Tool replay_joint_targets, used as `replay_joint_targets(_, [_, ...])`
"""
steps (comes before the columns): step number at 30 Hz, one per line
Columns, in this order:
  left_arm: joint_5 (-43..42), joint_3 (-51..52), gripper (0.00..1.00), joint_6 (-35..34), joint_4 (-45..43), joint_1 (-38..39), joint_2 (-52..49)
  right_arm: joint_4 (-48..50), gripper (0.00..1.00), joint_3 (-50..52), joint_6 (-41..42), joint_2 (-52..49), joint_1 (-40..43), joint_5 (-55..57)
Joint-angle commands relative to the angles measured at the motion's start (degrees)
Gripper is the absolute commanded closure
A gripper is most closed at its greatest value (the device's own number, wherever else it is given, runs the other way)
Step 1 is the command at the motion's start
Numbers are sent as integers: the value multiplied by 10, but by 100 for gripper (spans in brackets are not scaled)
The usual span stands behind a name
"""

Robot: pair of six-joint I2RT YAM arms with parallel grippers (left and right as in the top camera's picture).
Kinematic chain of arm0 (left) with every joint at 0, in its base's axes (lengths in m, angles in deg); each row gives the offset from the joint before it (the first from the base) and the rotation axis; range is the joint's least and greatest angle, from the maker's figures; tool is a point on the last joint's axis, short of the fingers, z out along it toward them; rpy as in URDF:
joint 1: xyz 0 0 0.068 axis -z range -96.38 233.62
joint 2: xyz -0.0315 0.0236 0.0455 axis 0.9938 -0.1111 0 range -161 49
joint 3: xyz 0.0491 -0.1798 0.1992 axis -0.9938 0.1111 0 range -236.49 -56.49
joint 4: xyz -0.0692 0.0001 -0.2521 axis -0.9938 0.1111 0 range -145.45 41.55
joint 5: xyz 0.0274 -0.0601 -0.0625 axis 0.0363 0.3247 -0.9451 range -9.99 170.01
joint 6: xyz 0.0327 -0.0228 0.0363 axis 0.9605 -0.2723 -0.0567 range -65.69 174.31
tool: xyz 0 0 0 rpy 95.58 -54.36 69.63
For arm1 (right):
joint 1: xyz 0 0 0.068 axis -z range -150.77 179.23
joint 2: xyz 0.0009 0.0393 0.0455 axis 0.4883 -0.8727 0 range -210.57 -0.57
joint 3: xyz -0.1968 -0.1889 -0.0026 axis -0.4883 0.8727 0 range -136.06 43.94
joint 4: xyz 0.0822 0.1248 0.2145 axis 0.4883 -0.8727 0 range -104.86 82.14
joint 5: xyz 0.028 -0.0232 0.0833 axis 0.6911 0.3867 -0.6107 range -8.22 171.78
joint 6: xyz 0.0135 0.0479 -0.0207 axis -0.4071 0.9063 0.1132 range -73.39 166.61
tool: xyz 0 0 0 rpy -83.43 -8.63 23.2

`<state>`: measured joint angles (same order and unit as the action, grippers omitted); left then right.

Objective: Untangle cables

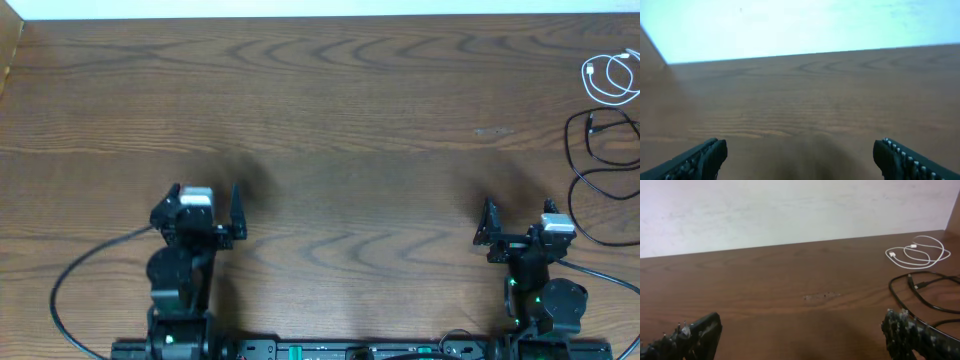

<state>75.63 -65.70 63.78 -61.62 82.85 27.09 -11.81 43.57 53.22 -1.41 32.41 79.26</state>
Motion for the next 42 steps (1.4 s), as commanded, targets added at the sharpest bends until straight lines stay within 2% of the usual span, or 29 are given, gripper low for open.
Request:
replay_joint_targets(1, [-29, 30, 2, 62, 11, -21, 56, -3, 1, 0, 6, 4, -2, 5])
replay_joint_targets(13, [-20, 90, 2, 62, 99, -43, 169, -3, 1, 0, 6, 4, -2, 5])
replay_joint_targets(20, [-7, 90, 2, 61, 100, -43, 215, -3, 1, 0, 6, 4, -2, 5])
replay_joint_targets(42, [-8, 90, 2, 53, 98, -43, 216, -3, 1, 0, 6, 4, -2, 5])
